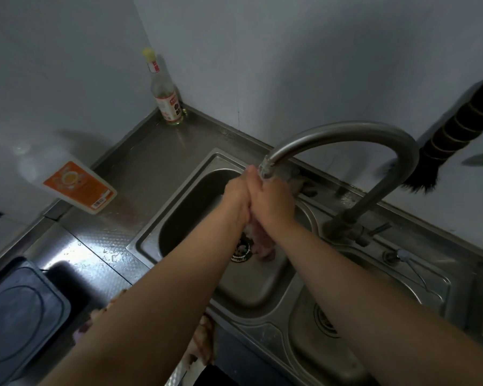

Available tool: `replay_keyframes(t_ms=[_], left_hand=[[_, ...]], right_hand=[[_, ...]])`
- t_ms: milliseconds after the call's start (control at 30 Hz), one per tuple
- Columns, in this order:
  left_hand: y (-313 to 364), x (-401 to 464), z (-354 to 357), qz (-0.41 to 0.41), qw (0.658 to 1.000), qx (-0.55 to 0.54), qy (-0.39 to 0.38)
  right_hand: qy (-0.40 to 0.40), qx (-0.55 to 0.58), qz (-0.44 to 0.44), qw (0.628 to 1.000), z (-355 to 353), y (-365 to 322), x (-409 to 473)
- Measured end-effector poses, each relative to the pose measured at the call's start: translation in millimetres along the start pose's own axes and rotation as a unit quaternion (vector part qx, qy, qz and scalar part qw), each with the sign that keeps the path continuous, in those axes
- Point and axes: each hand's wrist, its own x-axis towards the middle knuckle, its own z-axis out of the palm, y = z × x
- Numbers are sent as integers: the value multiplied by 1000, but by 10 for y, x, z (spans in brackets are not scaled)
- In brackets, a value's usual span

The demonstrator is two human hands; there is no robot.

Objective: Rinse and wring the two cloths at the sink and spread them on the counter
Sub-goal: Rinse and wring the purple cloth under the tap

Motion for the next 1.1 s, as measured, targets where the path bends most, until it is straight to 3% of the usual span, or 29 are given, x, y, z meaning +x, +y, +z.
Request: replay_keyframes(t_ms=[100, 167, 234, 300, 367, 434, 601, 668, 768, 835, 935, 1002, 1102], left_hand=[[-17, -90, 13, -49, 996, 12, -76], [0, -35, -32, -25, 991, 73, -112], [125, 23, -152, 12, 985, 103, -141], [269, 68, -289, 56, 973, 164, -150], [363, 75, -403, 96, 939, 270, -187], [396, 89, -476, 125, 901, 357, -213], [172, 97, -569, 86, 857, 404, -307], [10, 142, -573, 138, 871, 370, -291], [-111, 109, -482, 171, 937, 228, -200], [-106, 48, -344, 187, 959, 180, -112], [-50, 4, -140, 148, 981, 128, -8], [-82, -23, -5, 88, 991, 102, 19], [-201, -120, 166, 18, 999, 40, -7]], right_hand=[[6, -55, 43, 998, -116, 208, 236], [-25, 70, 70, 995, -259, 252, 295], [-116, 167, 70, 977, -345, 202, 237], [-227, 106, 75, 965, -413, 177, 206], [-285, 45, 53, 956, -479, 239, 208], [-272, 80, 35, 958, -524, 291, 228], [-150, 225, 65, 960, -533, 366, 218], [-137, 310, 114, 934, -466, 417, 213], [-63, 423, 219, 877, -430, 478, 242], [-31, 381, 229, 895, -398, 433, 212], [-28, 213, 147, 966, -206, 247, 39], [-48, 128, 103, 985, -77, 192, 1], [-13, 42, 91, 995, -155, 240, 184]])
